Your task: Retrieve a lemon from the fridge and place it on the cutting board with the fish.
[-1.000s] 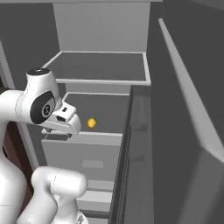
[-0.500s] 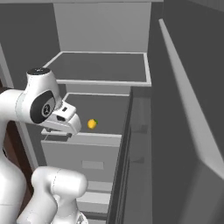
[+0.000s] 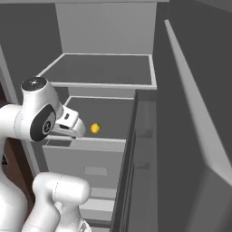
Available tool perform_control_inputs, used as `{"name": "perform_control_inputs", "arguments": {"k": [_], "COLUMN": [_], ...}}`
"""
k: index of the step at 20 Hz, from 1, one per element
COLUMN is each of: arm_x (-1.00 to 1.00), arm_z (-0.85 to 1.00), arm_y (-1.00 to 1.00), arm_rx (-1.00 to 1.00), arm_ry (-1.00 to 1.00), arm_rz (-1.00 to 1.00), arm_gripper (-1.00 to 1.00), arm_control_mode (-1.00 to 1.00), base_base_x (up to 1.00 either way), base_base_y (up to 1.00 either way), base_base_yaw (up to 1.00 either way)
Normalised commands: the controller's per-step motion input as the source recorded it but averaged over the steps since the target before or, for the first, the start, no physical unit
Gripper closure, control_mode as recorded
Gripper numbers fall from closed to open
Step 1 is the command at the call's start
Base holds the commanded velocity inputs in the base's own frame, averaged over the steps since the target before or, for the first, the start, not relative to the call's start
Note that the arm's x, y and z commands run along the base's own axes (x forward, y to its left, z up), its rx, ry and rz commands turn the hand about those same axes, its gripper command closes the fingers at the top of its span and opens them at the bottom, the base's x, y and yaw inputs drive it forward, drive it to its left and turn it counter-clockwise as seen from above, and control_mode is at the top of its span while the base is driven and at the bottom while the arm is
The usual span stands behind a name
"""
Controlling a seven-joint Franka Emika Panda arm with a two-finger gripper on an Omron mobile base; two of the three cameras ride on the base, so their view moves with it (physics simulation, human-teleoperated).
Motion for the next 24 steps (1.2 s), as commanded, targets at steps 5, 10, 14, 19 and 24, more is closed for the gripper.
{"name": "perform_control_inputs", "arguments": {"k": [5,10,14,19,24], "arm_x": [0.24,0.37,0.26,0.21,0.42], "arm_z": [0.00,-0.04,0.00,-0.11,-0.11], "arm_y": [-0.01,0.00,-0.06,0.00,0.00], "arm_rx": [-0.06,-0.06,0.00,0.00,0.00], "arm_ry": [-0.23,-0.02,0.00,-0.02,0.00], "arm_rz": [0.02,-0.01,0.00,0.00,0.00], "arm_gripper": [-1.00,-1.00,-1.00,-1.00,-1.00], "arm_control_mode": [-1.00,-1.00,-1.00,-1.00,-1.00], "base_base_x": [0.00,0.00,0.00,0.00,0.00], "base_base_y": [0.00,0.00,0.00,0.00,0.00], "base_base_yaw": [0.00,0.00,0.00,0.00,0.00]}}
